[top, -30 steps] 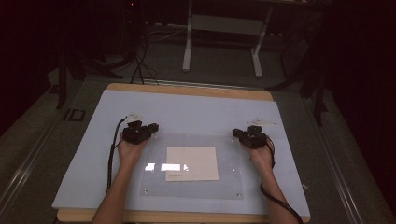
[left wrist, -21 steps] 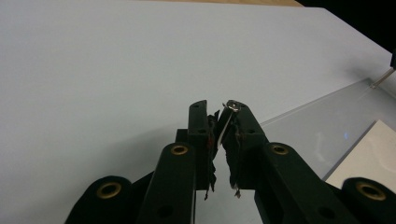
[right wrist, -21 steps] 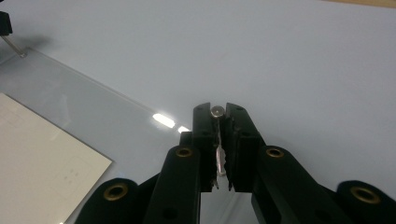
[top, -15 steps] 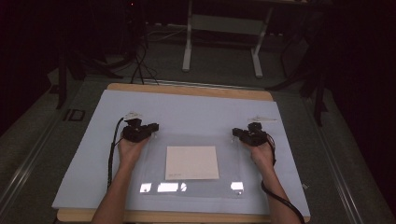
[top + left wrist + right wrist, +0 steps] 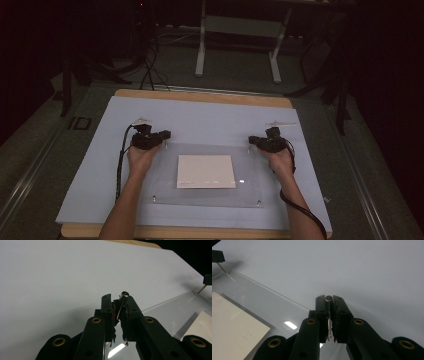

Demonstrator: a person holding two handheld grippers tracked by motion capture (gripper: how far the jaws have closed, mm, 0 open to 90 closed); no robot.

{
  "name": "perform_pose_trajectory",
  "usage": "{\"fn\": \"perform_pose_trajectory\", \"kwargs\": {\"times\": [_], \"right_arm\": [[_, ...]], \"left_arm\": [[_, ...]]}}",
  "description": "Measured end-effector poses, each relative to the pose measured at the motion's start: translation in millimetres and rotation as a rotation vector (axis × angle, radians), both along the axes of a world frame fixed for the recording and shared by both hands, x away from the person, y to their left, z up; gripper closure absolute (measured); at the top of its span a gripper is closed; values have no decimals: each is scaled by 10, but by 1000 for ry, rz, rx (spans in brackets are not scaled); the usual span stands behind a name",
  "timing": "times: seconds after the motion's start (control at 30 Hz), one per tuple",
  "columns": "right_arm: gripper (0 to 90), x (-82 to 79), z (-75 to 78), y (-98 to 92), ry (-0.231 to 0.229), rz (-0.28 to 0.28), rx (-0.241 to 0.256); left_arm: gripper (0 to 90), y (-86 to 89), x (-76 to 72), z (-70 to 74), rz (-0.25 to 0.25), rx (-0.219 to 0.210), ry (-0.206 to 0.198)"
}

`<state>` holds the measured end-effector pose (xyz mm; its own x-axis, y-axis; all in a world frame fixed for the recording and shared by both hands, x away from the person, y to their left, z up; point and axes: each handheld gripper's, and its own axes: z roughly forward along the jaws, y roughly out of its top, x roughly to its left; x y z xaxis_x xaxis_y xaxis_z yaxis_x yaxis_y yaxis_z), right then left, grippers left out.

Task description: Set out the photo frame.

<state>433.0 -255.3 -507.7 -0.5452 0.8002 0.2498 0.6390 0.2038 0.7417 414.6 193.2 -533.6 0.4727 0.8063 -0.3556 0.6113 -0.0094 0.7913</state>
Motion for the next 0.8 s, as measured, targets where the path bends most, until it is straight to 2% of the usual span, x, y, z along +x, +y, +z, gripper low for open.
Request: {"fn": "perform_pose_trajectory", "kwargs": {"times": [0.47,0.67,0.8], "right_arm": [[854,146,28,13,48,-10,1],[854,215,27,22,77,-35,19],[853,244,22,22,85,-40,25]], "left_arm": [[826,-29,124,7,57,-46,66],[832,-62,192,23,90,-37,97],[831,-40,246,24,86,-61,139]]}}
